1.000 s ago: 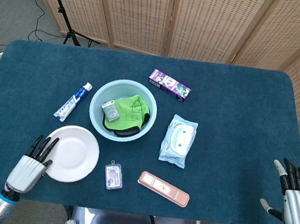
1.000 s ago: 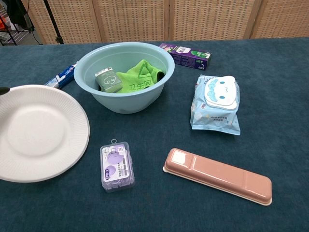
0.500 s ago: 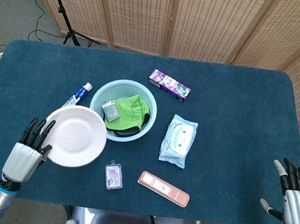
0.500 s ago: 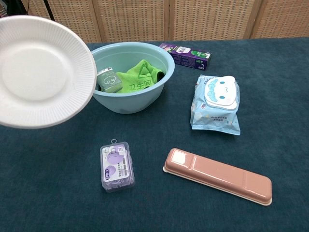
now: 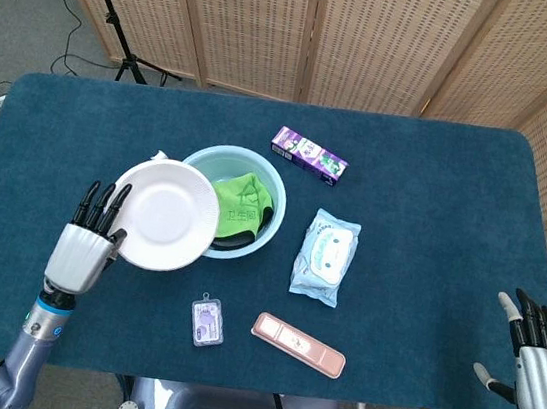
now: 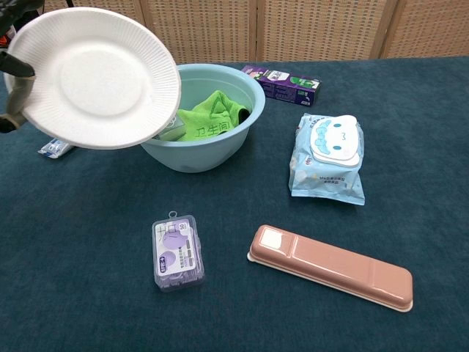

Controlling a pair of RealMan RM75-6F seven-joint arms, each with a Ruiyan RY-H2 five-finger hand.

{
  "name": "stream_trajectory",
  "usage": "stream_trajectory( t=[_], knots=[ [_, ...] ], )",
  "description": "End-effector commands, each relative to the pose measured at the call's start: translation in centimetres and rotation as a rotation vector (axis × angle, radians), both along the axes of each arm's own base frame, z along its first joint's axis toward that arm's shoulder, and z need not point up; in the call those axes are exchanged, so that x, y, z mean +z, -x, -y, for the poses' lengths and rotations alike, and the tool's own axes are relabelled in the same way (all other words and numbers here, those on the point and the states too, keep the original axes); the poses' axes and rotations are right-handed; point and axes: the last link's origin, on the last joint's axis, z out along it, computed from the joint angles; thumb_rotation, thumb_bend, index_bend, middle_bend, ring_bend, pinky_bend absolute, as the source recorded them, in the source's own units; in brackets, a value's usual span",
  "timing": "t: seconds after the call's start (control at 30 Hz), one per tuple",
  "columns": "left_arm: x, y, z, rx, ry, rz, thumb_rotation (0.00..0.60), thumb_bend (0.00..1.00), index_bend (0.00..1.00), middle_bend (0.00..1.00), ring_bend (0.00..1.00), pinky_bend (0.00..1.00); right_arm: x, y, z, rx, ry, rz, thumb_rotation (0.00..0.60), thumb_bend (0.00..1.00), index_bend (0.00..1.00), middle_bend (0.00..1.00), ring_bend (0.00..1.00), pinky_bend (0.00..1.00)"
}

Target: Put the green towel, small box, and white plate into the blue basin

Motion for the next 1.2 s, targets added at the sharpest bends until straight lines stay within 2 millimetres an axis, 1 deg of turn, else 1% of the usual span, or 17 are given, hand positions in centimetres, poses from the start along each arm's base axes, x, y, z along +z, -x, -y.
stream_trajectory(
  t=[0.03,0.2,0.5,0.7,1.03,1.13,1.17,1.2],
  knots=[
    [-1.0,-1.4,-1.4,0.000,-0.006,0.013,0.600,0.44,0.83,0.03,0.04,0.02,0.1,0.0,0.0,-0.001,0.001,0.001,0.600,0.16,0.06,0.00,0.00,0.00],
    [-2.3,-2.9,-3.0,0.016,-0.017,0.020,0.600,0.44,0.83,0.03,0.04,0.02,0.2,0.1,0.1,-0.003,0.002,0.005,0.600,0.16,0.06,0.00,0.00,0.00],
    [-3.9,-3.5,-4.9,0.073,-0.017,0.016,0.600,0.44,0.83,0.03,0.04,0.02,0.1,0.2,0.1,-0.004,-0.004,0.007,0.600,0.16,0.06,0.00,0.00,0.00],
    [-5.4,-4.3,-6.3,0.113,-0.016,0.027,0.600,0.43,0.83,0.03,0.04,0.02,0.1,0.2,0.2,-0.007,-0.002,0.009,0.600,0.16,0.06,0.00,0.00,0.00],
    [-7.3,-5.1,-7.8,0.163,0.001,0.046,0.600,0.43,0.83,0.03,0.04,0.02,0.1,0.3,0.2,-0.007,-0.007,0.010,0.600,0.16,0.06,0.00,0.00,0.00],
    [-8.4,-5.3,-7.9,0.172,0.021,0.050,0.600,0.37,0.72,0.01,0.04,0.02,0.1,0.4,0.3,-0.012,-0.005,0.011,0.600,0.16,0.06,0.00,0.00,0.00],
    [-8.6,-5.3,-7.8,0.164,0.023,0.043,0.600,0.35,0.67,0.00,0.04,0.02,0.2,0.5,0.3,-0.014,-0.004,0.012,0.600,0.16,0.06,0.00,0.00,0.00],
    [-8.7,-5.2,-7.7,0.160,0.024,0.036,0.600,0.33,0.65,0.00,0.04,0.02,0.2,0.5,0.4,-0.015,-0.003,0.013,0.600,0.16,0.06,0.00,0.00,0.00]
  ],
)
